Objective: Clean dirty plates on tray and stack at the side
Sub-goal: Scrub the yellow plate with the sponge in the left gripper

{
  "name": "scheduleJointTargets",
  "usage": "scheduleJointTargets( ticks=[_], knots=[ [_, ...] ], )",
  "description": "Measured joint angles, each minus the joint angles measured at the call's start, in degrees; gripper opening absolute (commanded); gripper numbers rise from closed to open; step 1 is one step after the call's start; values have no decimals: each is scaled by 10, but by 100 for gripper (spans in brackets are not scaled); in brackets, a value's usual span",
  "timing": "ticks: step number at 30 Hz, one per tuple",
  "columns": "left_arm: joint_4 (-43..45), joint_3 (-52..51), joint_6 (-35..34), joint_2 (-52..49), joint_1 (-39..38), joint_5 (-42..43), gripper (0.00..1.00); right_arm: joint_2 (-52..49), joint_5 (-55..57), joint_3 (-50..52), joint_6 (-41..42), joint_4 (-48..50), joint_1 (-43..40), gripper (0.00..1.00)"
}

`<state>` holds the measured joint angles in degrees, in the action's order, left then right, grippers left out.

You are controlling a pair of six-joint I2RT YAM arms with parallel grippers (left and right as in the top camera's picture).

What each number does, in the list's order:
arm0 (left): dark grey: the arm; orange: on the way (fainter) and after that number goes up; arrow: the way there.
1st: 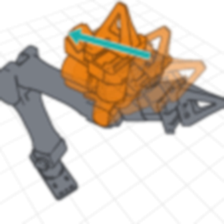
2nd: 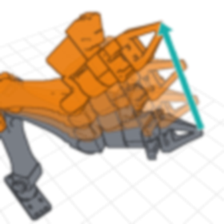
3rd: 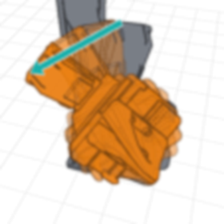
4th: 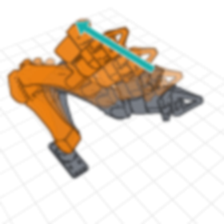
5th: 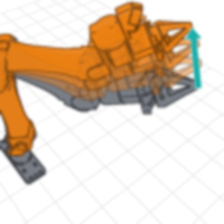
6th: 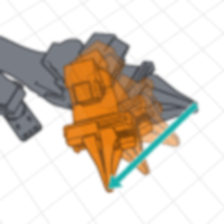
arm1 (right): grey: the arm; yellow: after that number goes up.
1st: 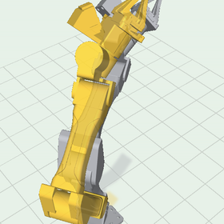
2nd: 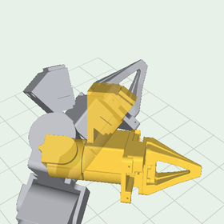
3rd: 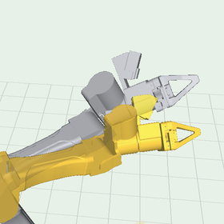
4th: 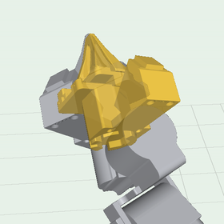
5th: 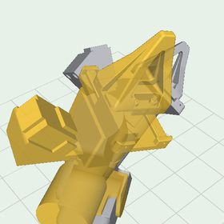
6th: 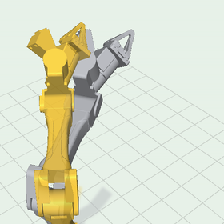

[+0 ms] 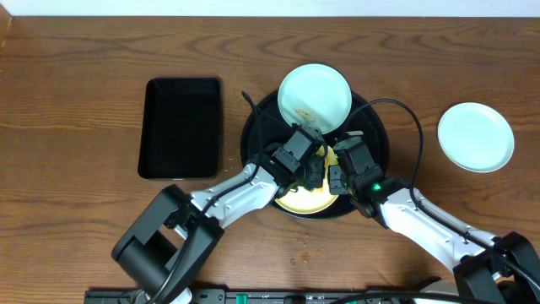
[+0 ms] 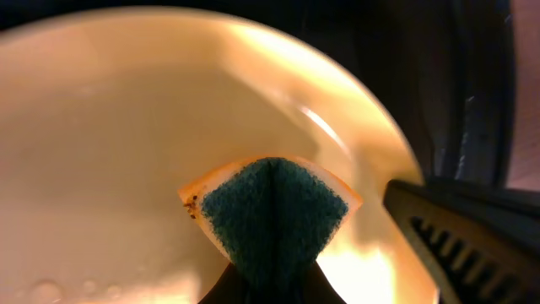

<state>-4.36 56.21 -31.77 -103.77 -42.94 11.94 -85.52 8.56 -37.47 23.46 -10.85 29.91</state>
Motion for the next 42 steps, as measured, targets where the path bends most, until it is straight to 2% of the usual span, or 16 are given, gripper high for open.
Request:
scheduleJointTargets(
  ticks=[8, 17, 22, 26, 31, 35, 42],
  knots=[
    [3, 0, 11, -3, -2, -61, 7, 0, 0, 0, 0, 0, 0, 1],
    [6, 0, 79, -3, 0, -182, 7, 0, 0, 0, 0, 0, 0, 1],
    [15, 0, 109, -1, 26, -229, 7, 0, 0, 0, 0, 0, 0, 1],
    [4, 0, 113, 27, 38, -243, 8, 0, 0, 0, 0, 0, 0, 1],
    [-84, 2, 107, 99, 35, -230, 8, 0, 0, 0, 0, 1, 0, 1],
    [-137, -3, 93, 102, 33, -211, 8, 0, 0, 0, -1, 2, 0, 1],
    [-50, -72, 84, 73, 34, -194, 8, 0, 0, 0, 0, 3, 0, 1]
  ],
)
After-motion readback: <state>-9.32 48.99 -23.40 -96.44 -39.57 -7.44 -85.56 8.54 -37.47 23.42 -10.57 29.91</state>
